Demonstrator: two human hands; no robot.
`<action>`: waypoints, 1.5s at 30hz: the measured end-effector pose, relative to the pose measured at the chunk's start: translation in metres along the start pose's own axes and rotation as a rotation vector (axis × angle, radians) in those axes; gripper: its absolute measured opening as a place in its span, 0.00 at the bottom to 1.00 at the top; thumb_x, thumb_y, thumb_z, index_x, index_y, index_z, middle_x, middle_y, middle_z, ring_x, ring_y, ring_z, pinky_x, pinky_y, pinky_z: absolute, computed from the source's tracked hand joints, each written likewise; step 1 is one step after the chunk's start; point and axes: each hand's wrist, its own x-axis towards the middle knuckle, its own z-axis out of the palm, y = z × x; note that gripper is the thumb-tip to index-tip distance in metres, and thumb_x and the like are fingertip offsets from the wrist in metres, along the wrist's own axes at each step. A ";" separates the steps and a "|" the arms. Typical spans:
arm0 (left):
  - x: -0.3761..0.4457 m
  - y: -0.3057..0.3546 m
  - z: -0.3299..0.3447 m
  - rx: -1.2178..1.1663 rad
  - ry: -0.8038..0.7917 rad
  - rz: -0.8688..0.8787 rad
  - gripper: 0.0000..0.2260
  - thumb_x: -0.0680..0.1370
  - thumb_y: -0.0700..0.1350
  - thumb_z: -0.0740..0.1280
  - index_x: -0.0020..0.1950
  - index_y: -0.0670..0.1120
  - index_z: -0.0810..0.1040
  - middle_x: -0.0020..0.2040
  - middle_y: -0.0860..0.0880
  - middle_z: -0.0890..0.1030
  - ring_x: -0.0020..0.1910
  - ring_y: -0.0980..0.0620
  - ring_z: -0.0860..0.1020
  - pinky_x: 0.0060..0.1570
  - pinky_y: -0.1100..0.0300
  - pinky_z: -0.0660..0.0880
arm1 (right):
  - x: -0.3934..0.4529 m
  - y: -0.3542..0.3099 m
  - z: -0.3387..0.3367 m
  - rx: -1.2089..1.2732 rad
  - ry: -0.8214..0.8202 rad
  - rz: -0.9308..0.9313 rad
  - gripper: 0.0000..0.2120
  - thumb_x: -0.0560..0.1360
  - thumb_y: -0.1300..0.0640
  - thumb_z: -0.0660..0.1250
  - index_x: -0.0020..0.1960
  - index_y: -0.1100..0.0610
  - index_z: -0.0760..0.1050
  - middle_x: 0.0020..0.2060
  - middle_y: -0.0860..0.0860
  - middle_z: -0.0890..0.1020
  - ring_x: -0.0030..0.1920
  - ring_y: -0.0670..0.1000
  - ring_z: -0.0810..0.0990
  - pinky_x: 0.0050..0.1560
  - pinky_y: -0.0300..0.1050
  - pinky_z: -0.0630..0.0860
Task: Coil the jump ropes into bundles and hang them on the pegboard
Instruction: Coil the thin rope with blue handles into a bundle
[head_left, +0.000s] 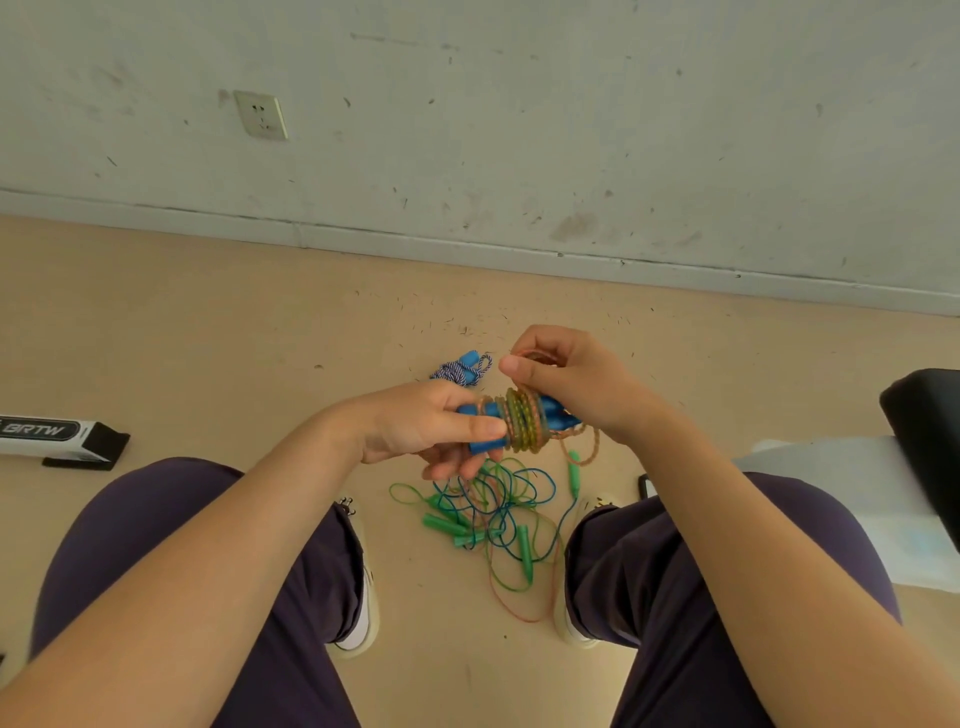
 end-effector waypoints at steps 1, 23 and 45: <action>0.001 0.000 0.001 -0.015 0.007 0.003 0.12 0.78 0.52 0.67 0.50 0.44 0.78 0.38 0.45 0.82 0.27 0.51 0.77 0.28 0.63 0.73 | 0.000 0.000 0.000 -0.016 0.024 -0.010 0.11 0.76 0.53 0.71 0.43 0.61 0.78 0.33 0.48 0.77 0.34 0.43 0.73 0.38 0.38 0.71; 0.011 -0.005 0.013 -0.121 0.100 -0.020 0.14 0.78 0.48 0.71 0.63 0.48 0.78 0.47 0.51 0.85 0.40 0.50 0.81 0.28 0.61 0.75 | 0.000 -0.002 0.013 -0.046 0.134 -0.043 0.08 0.77 0.54 0.70 0.40 0.55 0.77 0.28 0.48 0.73 0.30 0.46 0.70 0.32 0.39 0.68; 0.015 -0.001 0.017 0.130 0.400 0.050 0.11 0.72 0.50 0.77 0.53 0.58 0.82 0.36 0.57 0.82 0.32 0.60 0.78 0.27 0.67 0.70 | 0.003 0.003 0.013 0.095 0.173 0.056 0.09 0.75 0.54 0.73 0.40 0.59 0.82 0.24 0.49 0.79 0.24 0.42 0.72 0.28 0.31 0.68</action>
